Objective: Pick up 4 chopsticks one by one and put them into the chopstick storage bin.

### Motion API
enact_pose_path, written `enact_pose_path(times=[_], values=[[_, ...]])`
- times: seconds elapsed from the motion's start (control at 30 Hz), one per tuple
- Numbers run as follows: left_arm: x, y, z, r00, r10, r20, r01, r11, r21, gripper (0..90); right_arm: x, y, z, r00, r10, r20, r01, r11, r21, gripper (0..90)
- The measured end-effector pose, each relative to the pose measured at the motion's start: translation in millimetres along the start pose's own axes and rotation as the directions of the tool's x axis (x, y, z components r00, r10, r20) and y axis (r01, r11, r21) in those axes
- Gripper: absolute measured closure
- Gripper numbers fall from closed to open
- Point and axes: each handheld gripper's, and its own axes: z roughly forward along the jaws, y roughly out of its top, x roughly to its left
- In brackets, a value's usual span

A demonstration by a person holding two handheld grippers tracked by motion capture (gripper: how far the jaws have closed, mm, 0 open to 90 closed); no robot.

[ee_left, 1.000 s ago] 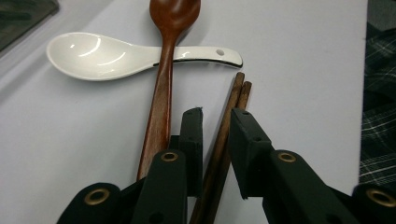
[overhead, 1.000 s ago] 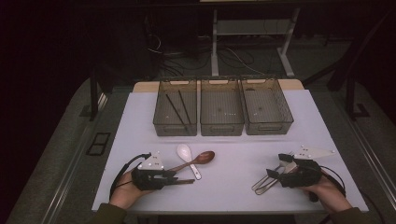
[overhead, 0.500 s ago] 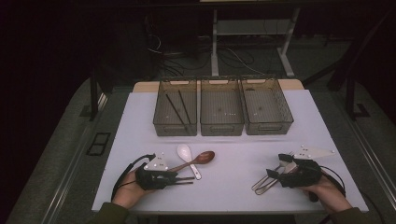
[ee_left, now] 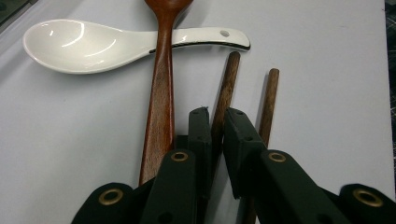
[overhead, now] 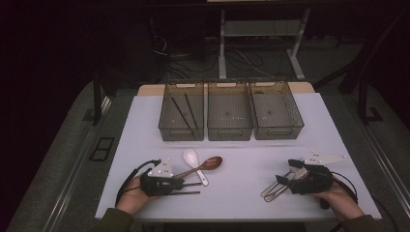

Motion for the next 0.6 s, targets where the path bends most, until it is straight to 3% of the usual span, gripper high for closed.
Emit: enact_pose_path(times=[0.23, 0.6], values=[[0.1, 0.3, 0.0, 0.9993, 0.038, 0.002, -0.038, 0.9993, -0.002, 81.5, -0.1, -0.1, 0.0, 1.0000, 0.002, -0.001, -0.002, 1.000, 0.001, 17.4], [0.7, -0.5, 0.5, 0.9991, 0.043, 0.001, -0.043, 0.9990, -0.012, 82.3, 0.0, -0.1, -0.3, 1.0000, 0.004, -0.002, -0.004, 1.000, -0.001, 17.4]])
